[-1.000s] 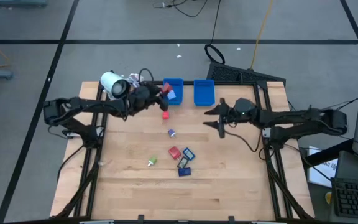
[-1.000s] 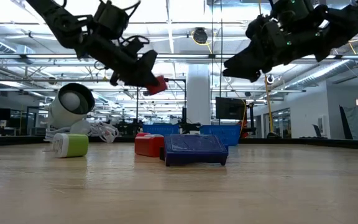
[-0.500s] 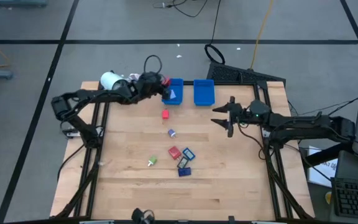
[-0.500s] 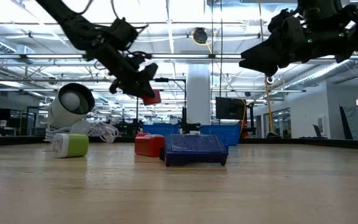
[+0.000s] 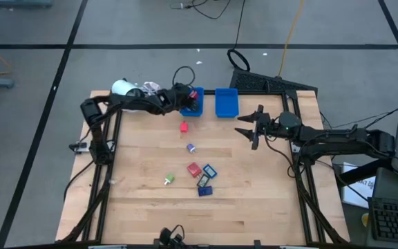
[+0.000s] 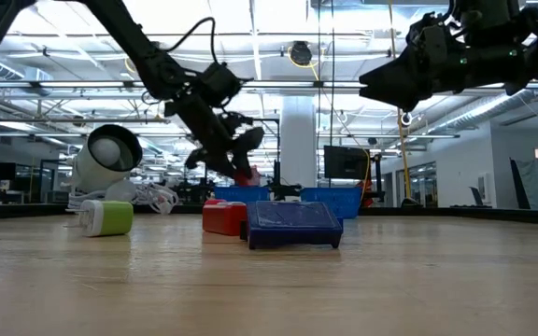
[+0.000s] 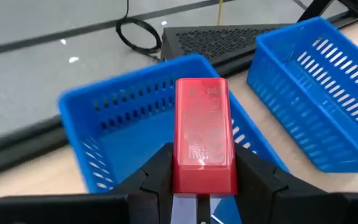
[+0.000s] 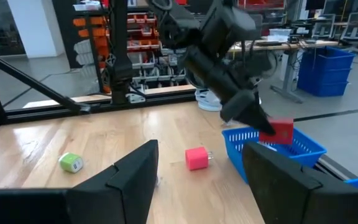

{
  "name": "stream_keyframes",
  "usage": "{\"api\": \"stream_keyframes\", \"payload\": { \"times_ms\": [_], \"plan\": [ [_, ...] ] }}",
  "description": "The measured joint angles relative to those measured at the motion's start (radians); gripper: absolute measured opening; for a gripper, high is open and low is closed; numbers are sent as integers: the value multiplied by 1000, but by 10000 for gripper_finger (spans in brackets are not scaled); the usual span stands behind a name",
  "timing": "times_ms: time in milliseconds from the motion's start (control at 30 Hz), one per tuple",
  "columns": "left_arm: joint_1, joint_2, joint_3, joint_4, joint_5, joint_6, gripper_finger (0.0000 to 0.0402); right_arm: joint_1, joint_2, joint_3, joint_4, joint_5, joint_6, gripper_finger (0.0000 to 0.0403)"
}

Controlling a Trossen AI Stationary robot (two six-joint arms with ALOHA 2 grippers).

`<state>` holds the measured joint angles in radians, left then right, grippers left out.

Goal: Pick & Place Office items
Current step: Put the top red charger adapter into the left basket

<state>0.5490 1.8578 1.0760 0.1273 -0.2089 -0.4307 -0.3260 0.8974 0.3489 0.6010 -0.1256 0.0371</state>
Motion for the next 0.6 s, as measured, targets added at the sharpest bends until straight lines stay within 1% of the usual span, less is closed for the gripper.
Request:
{"api": "stream_keyframes", "payload": {
  "times_ms": [100, 200, 433, 500, 600],
  "plan": [
    [-14, 32, 0, 49, 0, -45, 125, 0, 0, 0, -3, -1, -3, 222],
    [-27, 59, 0, 83, 0, -54, 132, 0, 0, 0, -3, -1, -4, 222],
    [-34, 67, 0, 112, -8, -70, 130, 0, 0, 0, -7, -2, -4, 222],
    [-33, 67, 0, 116, -10, -70, 141, 0, 0, 0, -7, -2, -4, 222],
    [-34, 67, 0, 119, -9, -73, 171, 0, 0, 0, -7, -2, -4, 222]
  ]
}}
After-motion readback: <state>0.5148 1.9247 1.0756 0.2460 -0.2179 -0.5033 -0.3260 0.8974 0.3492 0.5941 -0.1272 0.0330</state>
